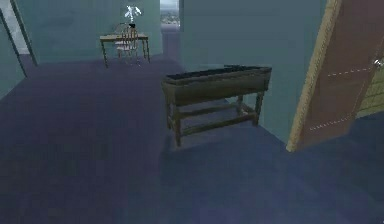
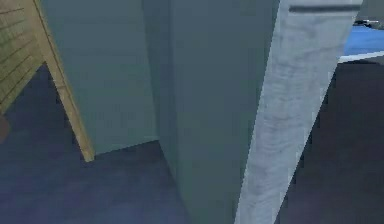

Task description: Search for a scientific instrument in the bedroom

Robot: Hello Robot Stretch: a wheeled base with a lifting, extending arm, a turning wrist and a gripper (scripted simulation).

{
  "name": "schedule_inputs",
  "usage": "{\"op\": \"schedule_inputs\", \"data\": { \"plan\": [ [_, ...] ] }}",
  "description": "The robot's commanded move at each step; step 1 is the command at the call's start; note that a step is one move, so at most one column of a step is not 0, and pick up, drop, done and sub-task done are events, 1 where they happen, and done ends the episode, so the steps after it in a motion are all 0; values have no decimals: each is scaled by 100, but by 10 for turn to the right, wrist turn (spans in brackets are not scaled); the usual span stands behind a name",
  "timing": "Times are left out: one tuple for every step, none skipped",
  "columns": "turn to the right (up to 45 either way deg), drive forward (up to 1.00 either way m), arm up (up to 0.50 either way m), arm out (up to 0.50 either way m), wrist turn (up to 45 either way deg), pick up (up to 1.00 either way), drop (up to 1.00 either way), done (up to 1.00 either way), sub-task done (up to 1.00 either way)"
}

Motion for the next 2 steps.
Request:
{"op": "schedule_inputs", "data": {
  "plan": [
    [-450, 0, 0, 0, 0, 0, 0, 0, 0],
    [-450, 0, 0, 0, 0, 0, 0, 0, 0]
  ]
}}
